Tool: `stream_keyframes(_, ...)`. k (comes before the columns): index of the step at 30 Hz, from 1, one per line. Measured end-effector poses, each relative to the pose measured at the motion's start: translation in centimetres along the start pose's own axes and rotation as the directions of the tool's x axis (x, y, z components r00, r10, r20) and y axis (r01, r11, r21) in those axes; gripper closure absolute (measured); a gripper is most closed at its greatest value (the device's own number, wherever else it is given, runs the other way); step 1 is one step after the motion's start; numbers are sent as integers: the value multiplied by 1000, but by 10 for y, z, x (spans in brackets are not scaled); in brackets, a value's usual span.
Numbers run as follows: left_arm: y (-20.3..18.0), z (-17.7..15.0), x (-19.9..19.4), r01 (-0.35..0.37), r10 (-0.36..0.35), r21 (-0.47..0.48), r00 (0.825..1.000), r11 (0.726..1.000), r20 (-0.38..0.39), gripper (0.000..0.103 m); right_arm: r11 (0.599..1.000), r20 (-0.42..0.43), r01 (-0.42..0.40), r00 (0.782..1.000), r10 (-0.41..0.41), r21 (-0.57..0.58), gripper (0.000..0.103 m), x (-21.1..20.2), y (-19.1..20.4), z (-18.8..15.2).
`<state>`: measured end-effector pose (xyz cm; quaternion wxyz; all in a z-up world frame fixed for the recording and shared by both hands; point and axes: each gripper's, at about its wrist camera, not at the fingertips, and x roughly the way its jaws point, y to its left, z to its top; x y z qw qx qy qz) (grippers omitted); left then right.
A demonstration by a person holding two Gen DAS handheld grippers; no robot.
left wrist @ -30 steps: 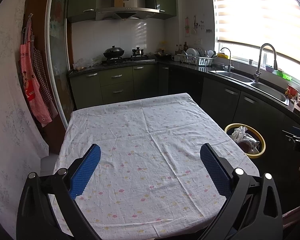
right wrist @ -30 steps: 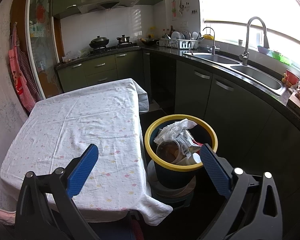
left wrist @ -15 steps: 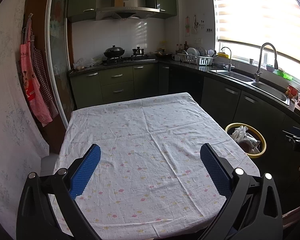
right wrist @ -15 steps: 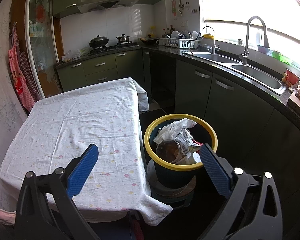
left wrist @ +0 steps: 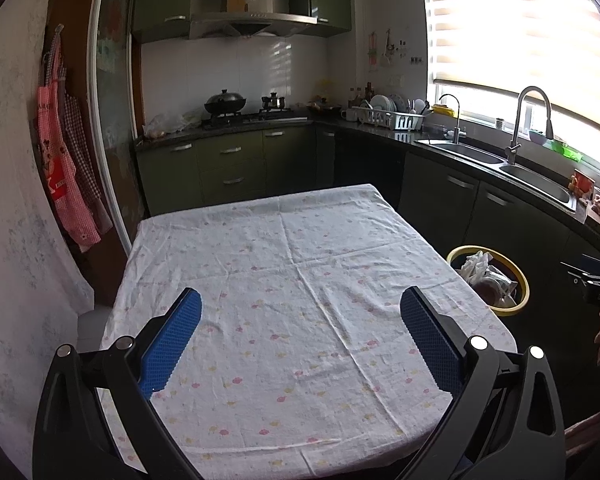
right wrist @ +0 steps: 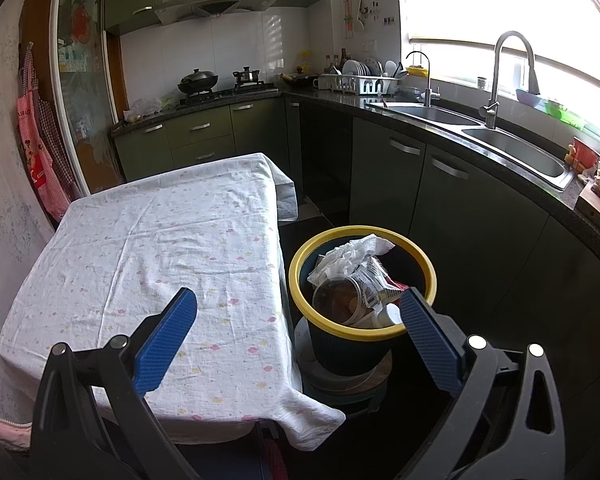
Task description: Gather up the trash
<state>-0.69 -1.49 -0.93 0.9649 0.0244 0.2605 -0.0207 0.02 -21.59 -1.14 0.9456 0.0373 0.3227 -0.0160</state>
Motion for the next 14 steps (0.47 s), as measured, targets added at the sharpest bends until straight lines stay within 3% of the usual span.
stream_keyframes(4,-2,0,0,-12,12,5,1000,1000,11,5,1000,-2,-1,1000,1,0,6,1,0,-1)
stream_keyframes(14,20,-1,53,-11,5,-54,994,998,-108,5,998,-30,-44,999,43,-40,6,36,21,15)
